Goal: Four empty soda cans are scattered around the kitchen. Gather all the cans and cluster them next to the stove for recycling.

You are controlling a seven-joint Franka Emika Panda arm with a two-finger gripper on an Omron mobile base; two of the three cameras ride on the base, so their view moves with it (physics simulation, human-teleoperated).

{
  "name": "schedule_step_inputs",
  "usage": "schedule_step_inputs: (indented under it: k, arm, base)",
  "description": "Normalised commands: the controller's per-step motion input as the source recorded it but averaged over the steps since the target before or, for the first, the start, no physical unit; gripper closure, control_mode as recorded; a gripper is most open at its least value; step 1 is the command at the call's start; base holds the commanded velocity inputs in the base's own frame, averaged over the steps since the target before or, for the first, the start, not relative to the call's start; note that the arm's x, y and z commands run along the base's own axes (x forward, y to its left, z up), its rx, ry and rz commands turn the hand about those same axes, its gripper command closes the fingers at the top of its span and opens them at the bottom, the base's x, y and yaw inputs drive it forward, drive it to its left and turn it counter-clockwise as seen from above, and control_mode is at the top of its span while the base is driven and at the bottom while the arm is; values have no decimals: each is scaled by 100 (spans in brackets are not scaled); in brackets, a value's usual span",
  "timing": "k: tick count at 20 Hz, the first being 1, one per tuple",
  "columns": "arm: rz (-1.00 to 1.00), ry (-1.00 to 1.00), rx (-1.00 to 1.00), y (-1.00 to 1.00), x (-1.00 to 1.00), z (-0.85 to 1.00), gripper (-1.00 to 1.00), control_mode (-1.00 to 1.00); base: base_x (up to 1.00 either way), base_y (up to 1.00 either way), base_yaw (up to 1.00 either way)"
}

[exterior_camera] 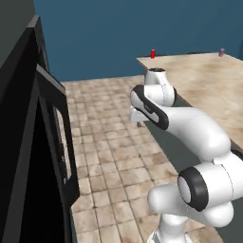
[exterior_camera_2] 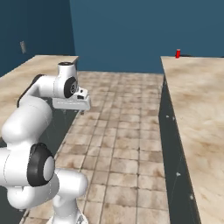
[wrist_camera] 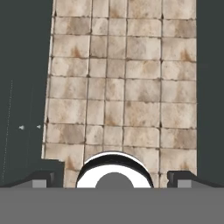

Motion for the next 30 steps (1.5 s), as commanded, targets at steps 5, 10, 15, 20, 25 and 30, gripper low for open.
schedule_step_inputs:
  k: [5, 10, 15, 20, 25, 30]
  arm:
    - [0, 0, 0, 0, 0, 0, -100, 100]
    - [0, 0, 0, 0, 0, 0, -100, 100]
    - [0, 0, 0, 0, 0, 0, -100, 100]
    - [0, 0, 0, 0, 0, 0, -100, 100]
    - [0, 0, 0, 0, 0, 0, -100, 100]
    - [0, 0, 0, 0, 0, 0, -100, 100]
  base:
    - [100, -8, -11]
    - [100, -3, -14]
    - [100, -1, -29]
    - [100, 0, -36]
    - [99, 16, -49]
    - [99, 34, -56]
